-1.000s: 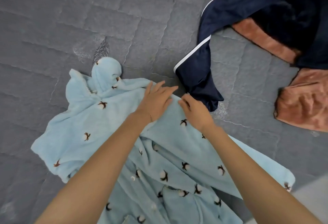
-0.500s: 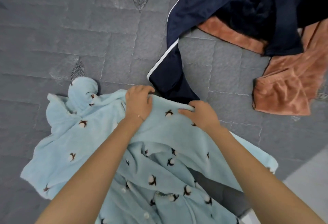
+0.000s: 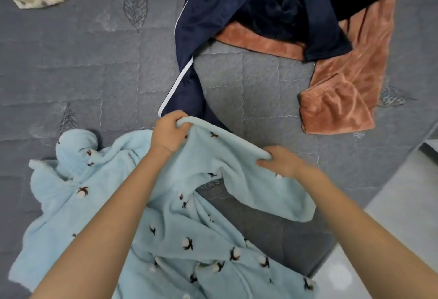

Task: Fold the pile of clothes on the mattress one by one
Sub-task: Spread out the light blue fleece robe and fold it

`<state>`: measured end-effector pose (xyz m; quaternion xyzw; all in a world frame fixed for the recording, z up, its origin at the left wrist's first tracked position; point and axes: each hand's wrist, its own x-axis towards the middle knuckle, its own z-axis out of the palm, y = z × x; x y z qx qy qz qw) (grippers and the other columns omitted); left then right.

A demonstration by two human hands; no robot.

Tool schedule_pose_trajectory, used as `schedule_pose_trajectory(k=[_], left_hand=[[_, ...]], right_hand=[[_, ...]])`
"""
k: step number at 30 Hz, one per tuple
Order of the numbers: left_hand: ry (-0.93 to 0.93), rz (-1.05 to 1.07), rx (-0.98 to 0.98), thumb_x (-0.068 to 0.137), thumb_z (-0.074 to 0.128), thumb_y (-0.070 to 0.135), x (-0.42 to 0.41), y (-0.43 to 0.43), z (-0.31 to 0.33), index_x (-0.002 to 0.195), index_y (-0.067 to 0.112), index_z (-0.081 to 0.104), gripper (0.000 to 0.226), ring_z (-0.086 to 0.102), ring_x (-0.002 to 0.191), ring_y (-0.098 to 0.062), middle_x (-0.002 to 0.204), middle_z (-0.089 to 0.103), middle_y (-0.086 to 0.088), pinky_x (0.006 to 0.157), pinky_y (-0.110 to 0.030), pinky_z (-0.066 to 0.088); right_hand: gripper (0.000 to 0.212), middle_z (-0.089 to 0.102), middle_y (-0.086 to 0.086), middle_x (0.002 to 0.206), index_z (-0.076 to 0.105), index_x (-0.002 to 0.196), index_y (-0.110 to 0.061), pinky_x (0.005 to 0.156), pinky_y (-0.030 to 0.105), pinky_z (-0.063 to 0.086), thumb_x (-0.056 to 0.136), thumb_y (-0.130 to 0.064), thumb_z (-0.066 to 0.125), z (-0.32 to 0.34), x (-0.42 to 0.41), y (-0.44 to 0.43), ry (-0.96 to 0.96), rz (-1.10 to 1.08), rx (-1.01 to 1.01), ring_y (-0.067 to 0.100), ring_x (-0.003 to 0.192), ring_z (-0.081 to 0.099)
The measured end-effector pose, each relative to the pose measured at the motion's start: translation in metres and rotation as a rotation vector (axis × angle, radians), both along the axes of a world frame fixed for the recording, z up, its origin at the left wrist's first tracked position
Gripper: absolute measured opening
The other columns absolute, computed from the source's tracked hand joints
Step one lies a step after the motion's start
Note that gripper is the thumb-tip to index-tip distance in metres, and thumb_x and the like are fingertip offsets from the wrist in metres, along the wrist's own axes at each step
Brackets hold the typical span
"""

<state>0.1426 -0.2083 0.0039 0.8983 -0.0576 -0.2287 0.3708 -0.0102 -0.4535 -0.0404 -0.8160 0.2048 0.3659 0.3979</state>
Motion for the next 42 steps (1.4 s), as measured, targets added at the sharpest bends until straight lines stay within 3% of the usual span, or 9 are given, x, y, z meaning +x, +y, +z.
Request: schedule_pose_trajectory(k=[7,11,14,18,23,27,33,37,42], left_hand=[[-0.354,-0.244,0.227,0.084,0.067,0.008,-0.042,-0.04,0.012,0.114,0.008,0.062,0.031,0.046,0.106,-0.03,0.115,0.053,-0.013,0.094,-0.032,0.034],[0.331,-0.228,-0.226,0.091,0.064,0.024,-0.092,-0.088,0.03,0.107,0.015,0.058,0.02,0.057,0.092,-0.016,0.102,0.06,-0.001,0.08,-0.023,0.043],[0.662,-0.154,-0.263,0.086,0.067,0.041,-0.12,-0.104,0.024,0.128,0.021,0.037,0.056,0.054,0.108,-0.015,0.117,0.053,0.004,0.088,-0.024,0.047],[0.562,0.223,-0.423,0.077,0.068,0.05,-0.123,-0.088,0.02,0.137,0.026,0.031,0.075,0.05,0.12,-0.01,0.123,0.049,0.016,0.08,-0.01,0.043],[0.263,0.42,-0.465,0.069,0.068,0.065,-0.109,-0.033,0.022,0.134,0.026,0.03,0.085,0.04,0.125,-0.004,0.134,0.038,0.01,0.1,-0.017,0.038],[0.163,0.35,-0.345,0.079,0.074,0.035,-0.11,0.009,0.02,0.125,0.024,0.036,0.06,0.048,0.108,0.001,0.117,0.043,0.016,0.088,-0.012,0.044],[0.03,0.526,-0.251,0.091,0.06,0.01,-0.102,0.076,0.021,0.088,0.013,0.052,0.01,0.051,0.074,-0.008,0.08,0.054,0.006,0.062,-0.008,0.04],[-0.019,0.72,-0.447,0.091,0.064,0.017,-0.098,0.132,0.033,0.093,0.017,0.061,0.004,0.061,0.08,0.004,0.091,0.065,0.008,0.074,-0.014,0.05],[-0.096,0.965,-0.353,0.091,0.064,0.021,-0.11,0.226,0.022,0.082,0.018,0.056,0.012,0.057,0.077,-0.001,0.082,0.06,0.008,0.078,-0.027,0.049]], right_hand=[[0.034,0.06,-0.001,0.061,0.062,0.066,-0.016,0.054,0.027,0.042,0.084,-0.045,0.068,0.02,-0.017,-0.043,-0.039,-0.322,-0.041,0.014,0.058,0.056],[0.038,0.069,0.006,0.08,0.071,0.089,-0.01,0.065,0.03,0.048,0.086,-0.048,0.065,0.041,0.007,-0.035,-0.015,-0.4,0.082,0.019,0.072,0.063],[0.042,0.069,0.005,0.088,0.069,0.097,-0.009,0.07,0.03,0.046,0.092,-0.049,0.055,0.058,0.027,-0.02,0.039,-0.418,0.194,0.018,0.078,0.062],[0.046,0.07,0.008,0.108,0.066,0.114,-0.016,0.087,0.035,0.047,0.099,-0.05,0.039,0.073,0.037,0.006,0.168,-0.547,0.683,0.022,0.094,0.062],[0.047,0.063,-0.008,0.128,0.058,0.13,-0.028,0.079,0.041,0.056,0.1,-0.055,0.033,0.072,0.039,0.059,0.224,-0.51,1.016,0.019,0.108,0.065],[0.038,0.054,-0.015,0.131,0.052,0.129,-0.033,0.073,0.035,0.058,0.102,-0.05,0.032,0.073,0.052,0.113,0.219,-0.761,1.182,0.018,0.104,0.067],[0.053,0.049,0.001,0.133,0.04,0.14,-0.017,0.09,0.025,0.051,0.093,0.005,0.046,0.06,0.055,0.167,-0.425,-0.463,0.343,0.025,0.107,0.06],[0.064,0.042,0.007,0.143,0.036,0.147,-0.018,0.107,0.033,0.028,0.089,-0.019,0.065,0.052,0.064,0.18,-0.641,-0.06,-0.215,0.023,0.131,0.037],[0.045,0.045,0.004,0.136,0.051,0.136,-0.022,0.114,0.042,0.016,0.093,-0.033,0.057,0.042,0.071,0.223,-0.56,0.251,-0.406,0.025,0.131,0.034]])
